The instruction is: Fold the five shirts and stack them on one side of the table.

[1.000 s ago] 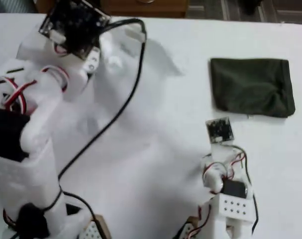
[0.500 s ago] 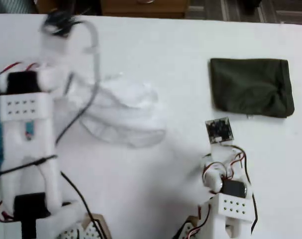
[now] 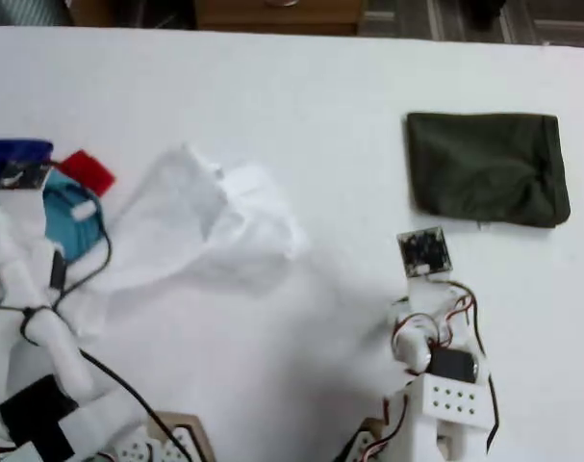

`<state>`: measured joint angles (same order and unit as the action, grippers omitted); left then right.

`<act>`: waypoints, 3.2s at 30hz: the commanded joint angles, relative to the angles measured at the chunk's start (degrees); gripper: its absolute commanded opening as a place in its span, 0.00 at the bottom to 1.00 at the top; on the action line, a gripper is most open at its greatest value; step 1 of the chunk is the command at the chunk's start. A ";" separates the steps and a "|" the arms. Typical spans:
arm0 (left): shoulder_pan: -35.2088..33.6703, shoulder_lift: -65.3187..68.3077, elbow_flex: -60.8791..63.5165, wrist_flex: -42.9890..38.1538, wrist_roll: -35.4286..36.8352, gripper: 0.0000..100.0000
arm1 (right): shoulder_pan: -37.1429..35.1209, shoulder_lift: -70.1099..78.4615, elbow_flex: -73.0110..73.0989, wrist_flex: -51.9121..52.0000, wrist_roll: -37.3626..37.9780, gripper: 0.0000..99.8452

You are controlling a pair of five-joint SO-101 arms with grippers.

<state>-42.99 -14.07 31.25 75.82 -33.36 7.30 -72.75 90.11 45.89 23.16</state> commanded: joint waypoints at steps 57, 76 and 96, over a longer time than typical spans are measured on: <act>44.40 19.78 -23.52 -4.84 49.49 0.09 | -0.48 -1.10 -0.26 -1.01 -0.53 0.22; 44.75 21.10 -32.84 -7.82 44.66 0.25 | -0.48 -1.10 -0.26 -1.01 -0.53 0.22; 48.79 32.09 -40.31 3.87 45.01 0.03 | -0.48 -1.10 -0.26 -1.10 -0.53 0.22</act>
<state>5.36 18.81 -5.23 74.95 11.74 7.30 -72.75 90.11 45.89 23.16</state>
